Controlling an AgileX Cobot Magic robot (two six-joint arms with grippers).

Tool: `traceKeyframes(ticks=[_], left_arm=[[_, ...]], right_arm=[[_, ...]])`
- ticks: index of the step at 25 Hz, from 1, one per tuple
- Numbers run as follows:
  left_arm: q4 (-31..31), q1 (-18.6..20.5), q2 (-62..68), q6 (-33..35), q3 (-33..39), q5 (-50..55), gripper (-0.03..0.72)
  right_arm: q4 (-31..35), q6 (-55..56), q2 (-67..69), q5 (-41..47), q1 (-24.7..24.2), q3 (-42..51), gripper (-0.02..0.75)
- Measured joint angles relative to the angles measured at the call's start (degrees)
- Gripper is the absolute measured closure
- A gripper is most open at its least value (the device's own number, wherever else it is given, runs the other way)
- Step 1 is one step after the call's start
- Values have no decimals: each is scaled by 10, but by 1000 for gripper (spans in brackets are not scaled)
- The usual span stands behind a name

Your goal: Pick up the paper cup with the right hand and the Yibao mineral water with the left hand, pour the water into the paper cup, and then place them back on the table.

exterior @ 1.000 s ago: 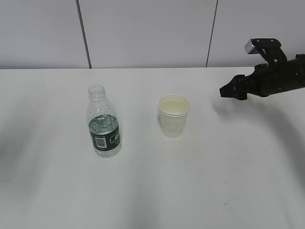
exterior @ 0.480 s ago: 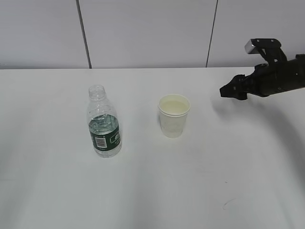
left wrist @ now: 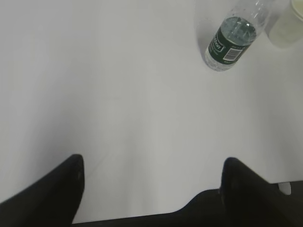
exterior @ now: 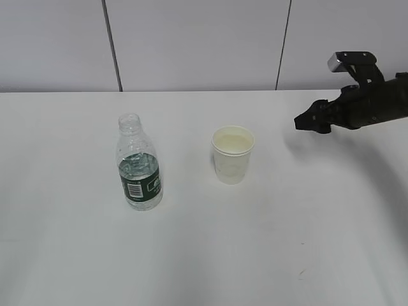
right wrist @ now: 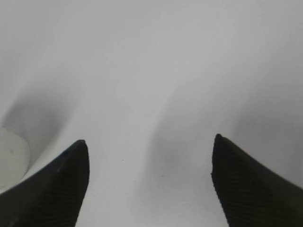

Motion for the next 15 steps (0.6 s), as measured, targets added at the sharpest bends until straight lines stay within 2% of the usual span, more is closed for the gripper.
traceKeyframes(ticks=[5,15], left_arm=[[0,0,-70,0,42,-6,144],[0,0,-137,43,46,-11,144]], right_arm=[[0,1,0,5,0,0,143],[0,1,0,15,0,0,143]])
